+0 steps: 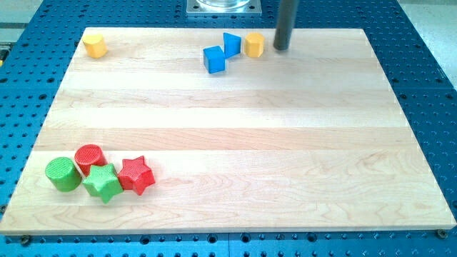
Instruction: Push the yellow heart into the blue cube
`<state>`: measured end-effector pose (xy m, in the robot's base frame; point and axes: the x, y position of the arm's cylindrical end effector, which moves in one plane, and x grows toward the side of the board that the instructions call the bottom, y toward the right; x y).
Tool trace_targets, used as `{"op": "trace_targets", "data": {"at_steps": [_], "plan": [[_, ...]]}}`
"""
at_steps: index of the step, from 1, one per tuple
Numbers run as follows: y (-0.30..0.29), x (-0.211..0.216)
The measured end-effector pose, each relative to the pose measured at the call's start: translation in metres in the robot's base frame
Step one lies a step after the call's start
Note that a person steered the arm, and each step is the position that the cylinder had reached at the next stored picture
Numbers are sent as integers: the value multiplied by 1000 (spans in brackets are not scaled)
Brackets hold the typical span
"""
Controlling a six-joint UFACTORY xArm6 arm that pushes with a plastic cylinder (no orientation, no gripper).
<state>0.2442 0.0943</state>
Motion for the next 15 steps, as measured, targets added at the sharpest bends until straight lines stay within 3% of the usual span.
{"op": "trace_targets", "data": {"at_steps": [1, 2, 3, 4, 5, 6, 7, 8, 9, 10, 11, 12, 13, 14, 15], "plan": [[-52, 25], [-7, 59], [-93, 112], [-210, 113], [-378, 84], [-397, 40], [-374, -2], [-277, -11], [-252, -5], [-335, -5], [-309, 13], [-187, 13], [-211, 15], [-237, 49], [-193, 94]]}}
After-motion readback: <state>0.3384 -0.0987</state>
